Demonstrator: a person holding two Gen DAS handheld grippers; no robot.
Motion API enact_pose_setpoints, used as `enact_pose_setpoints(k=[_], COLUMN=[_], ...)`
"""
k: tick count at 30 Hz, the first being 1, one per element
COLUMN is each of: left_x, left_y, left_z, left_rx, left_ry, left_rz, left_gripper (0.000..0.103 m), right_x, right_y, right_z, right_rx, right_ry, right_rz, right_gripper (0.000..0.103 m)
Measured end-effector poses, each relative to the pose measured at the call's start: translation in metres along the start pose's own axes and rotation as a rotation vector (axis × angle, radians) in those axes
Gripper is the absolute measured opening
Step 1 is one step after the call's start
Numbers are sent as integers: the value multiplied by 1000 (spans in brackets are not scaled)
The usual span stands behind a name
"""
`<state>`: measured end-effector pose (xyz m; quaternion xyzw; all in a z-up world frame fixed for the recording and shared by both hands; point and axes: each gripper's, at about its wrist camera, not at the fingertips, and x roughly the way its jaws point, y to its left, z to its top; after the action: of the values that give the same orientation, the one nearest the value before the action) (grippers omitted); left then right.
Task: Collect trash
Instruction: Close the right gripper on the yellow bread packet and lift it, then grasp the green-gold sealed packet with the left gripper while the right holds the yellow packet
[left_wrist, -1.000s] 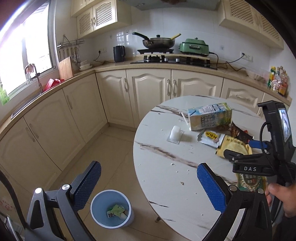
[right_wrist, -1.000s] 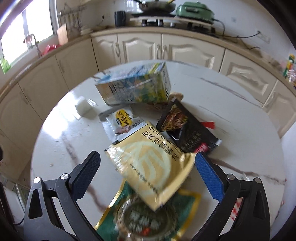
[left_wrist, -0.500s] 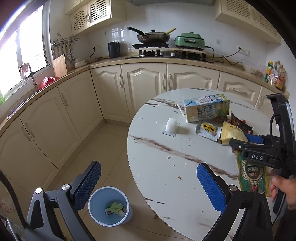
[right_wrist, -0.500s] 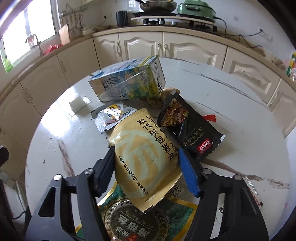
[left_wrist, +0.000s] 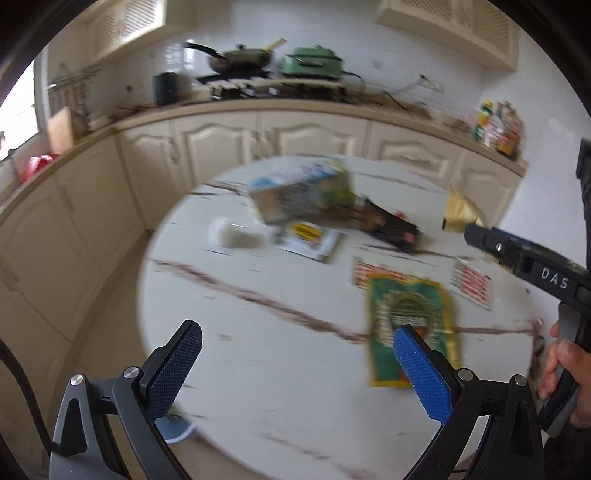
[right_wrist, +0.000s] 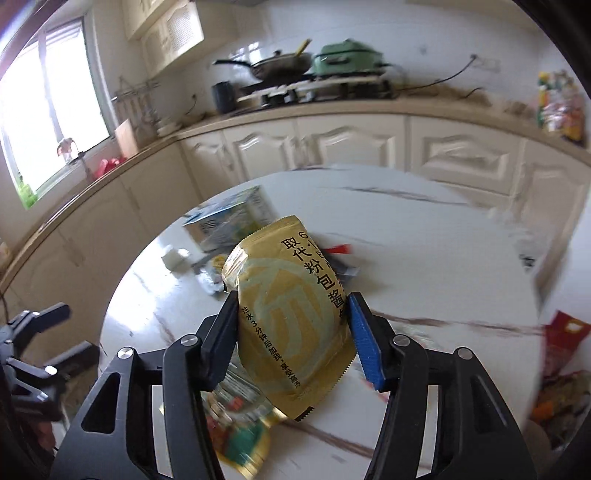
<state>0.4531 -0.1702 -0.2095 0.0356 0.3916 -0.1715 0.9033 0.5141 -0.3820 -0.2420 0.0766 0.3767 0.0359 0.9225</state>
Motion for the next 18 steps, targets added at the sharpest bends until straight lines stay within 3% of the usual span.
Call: enact_pose_setpoints(k=[6, 9, 12, 18], left_x=[37, 54, 66, 86], left_y=[-62, -71, -75, -85], left_z=[4, 5, 1, 11], left_rx=[73, 65, 35, 90], left_ry=[106, 144, 186, 159], left_rz=[-53, -24, -56, -6], left_gripper=[102, 102, 102, 102], right_x=[-35, -40, -41, -32], right_y=[-44, -60, -69, -75], right_z=[-18, -27, -35, -41], right_rx=[61, 81, 91, 95], right_ry=[-13, -5, -2, -1], right_rz=[-55, -48, -33, 8], right_gripper=[54, 52, 52, 51])
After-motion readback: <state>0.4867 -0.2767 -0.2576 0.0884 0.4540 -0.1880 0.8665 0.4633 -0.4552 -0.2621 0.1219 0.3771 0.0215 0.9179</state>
